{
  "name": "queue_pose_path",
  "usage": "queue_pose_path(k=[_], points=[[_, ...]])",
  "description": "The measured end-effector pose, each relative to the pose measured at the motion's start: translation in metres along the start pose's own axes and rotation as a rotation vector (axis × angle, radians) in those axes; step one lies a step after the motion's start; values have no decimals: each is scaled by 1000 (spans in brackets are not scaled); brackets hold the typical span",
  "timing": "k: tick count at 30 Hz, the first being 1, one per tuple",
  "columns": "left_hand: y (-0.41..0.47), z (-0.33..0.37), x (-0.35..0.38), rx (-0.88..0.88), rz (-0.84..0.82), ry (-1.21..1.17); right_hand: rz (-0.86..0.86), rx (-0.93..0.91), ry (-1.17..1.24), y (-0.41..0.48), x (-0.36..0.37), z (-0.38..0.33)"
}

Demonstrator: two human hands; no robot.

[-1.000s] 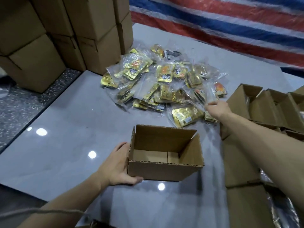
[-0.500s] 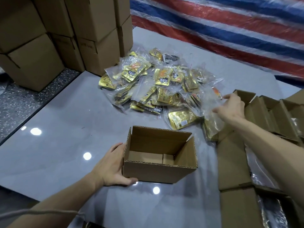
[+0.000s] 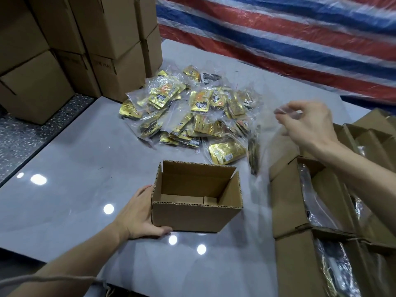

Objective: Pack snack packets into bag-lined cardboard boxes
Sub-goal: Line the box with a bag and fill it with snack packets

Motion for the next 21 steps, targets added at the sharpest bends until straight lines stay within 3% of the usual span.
queue_pose_path(k=[12, 21], points=[[0, -1, 0, -20, 68, -49, -72, -442, 418, -39, -21, -122], [-2, -8, 8, -26, -2, 60, -177, -482, 510, -69, -3, -149]])
Point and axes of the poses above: each hand's wrist, its own y-axis towards the middle knuckle, its own x-axis out of the palm, z = x × y, the point moved 6 cm from there along y, towards the middle knuckle, and after that the axes turned 4 degrees about y, right-handed, at the moved point
